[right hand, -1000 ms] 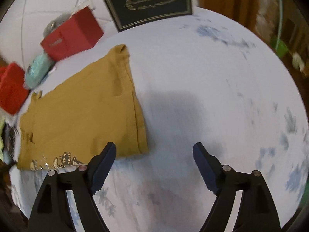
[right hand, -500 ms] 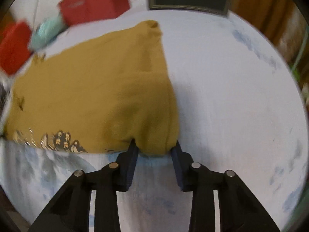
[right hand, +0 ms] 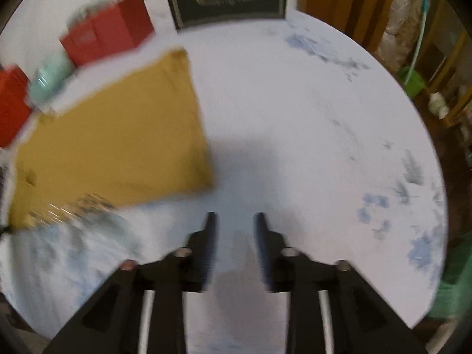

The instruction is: Fold clothes

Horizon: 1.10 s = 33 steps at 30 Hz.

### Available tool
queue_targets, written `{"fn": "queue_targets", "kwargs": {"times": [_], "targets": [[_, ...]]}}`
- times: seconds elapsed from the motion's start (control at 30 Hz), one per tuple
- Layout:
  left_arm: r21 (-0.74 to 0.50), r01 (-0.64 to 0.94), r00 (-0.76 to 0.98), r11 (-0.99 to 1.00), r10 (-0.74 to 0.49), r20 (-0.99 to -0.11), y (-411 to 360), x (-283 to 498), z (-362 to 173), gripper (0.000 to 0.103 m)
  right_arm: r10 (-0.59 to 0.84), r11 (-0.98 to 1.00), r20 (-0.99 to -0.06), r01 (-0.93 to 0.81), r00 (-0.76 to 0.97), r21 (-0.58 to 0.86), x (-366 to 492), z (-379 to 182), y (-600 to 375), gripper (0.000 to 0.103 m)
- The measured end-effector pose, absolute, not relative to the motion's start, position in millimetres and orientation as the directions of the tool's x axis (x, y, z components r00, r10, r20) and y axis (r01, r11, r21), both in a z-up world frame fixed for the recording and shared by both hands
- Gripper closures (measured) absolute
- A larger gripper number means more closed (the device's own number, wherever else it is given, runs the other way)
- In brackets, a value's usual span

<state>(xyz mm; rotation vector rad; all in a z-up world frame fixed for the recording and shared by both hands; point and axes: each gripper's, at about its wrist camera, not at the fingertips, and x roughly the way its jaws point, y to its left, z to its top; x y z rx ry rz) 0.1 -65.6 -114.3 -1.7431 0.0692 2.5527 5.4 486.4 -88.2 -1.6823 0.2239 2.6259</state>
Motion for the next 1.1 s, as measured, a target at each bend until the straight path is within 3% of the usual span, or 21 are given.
{"fn": "queue_targets", "kwargs": {"times": [0.03,0.1,0.23,0.4,0.5,0.63,0.87,0.97,1.0,1.03,1.1], "targets": [[0.002,-0.068,-0.37,-0.998,0.024,-0.929,-65,-1,-113,0.061,-0.094,-0.986,-0.894,-0.083,-0.439,0.145,3,-86,482,0.036],[-0.018,-0.059,-0.366,-0.998,0.038,-0.93,-63,-5,-117,0.059,-0.135,-0.981,-0.877,-0.063,-0.461,0.184,-6,-83,470,0.036],[-0.039,-0.022,-0.34,-0.999,0.044,-0.939,-65,-10,-132,0.058,-0.137,-0.988,-0.895,-0.001,-0.424,0.151,-32,-99,432,0.03],[-0.065,0.019,-0.353,-0.998,0.054,-0.934,-69,-8,-137,0.046,-0.117,-0.993,-0.93,0.043,-0.349,0.108,-53,-130,399,0.03],[-0.067,-0.033,-0.37,-0.997,0.074,-0.926,-65,-6,-140,0.033,-0.104,-0.994,-0.938,0.049,-0.33,0.093,-55,-134,395,0.017],[-0.029,-0.052,-0.402,-0.998,0.048,-0.914,-57,-3,-142,0.029,-0.088,-0.996,-0.947,0.056,-0.309,0.074,-57,-138,391,0.0],[-0.028,-0.065,-0.358,-0.997,0.05,-0.932,-56,-5,-143,0.025,-0.058,-0.997,-0.961,0.069,-0.271,0.04,-60,-145,384,0.0],[-0.029,-0.052,-0.326,-0.998,0.044,-0.944,-60,-13,-130,0.04,-0.044,-0.997,-0.966,0.075,-0.255,0.026,-62,-148,380,0.0],[-0.033,-0.053,-0.359,-0.998,0.049,-0.932,-62,-16,-118,0.04,-0.051,-0.997,-0.964,0.066,-0.261,0.035,-63,-143,384,0.005],[-0.036,-0.054,-0.394,-0.998,0.055,-0.918,-64,-19,-106,0.039,-0.061,-0.997,-0.961,0.053,-0.271,0.049,-64,-136,388,0.02],[-0.032,-0.062,-0.465,-0.998,0.057,-0.884,-65,-37,-81,0.038,-0.081,-0.997,-0.953,0.027,-0.292,0.076,-67,-123,397,0.037]]}}
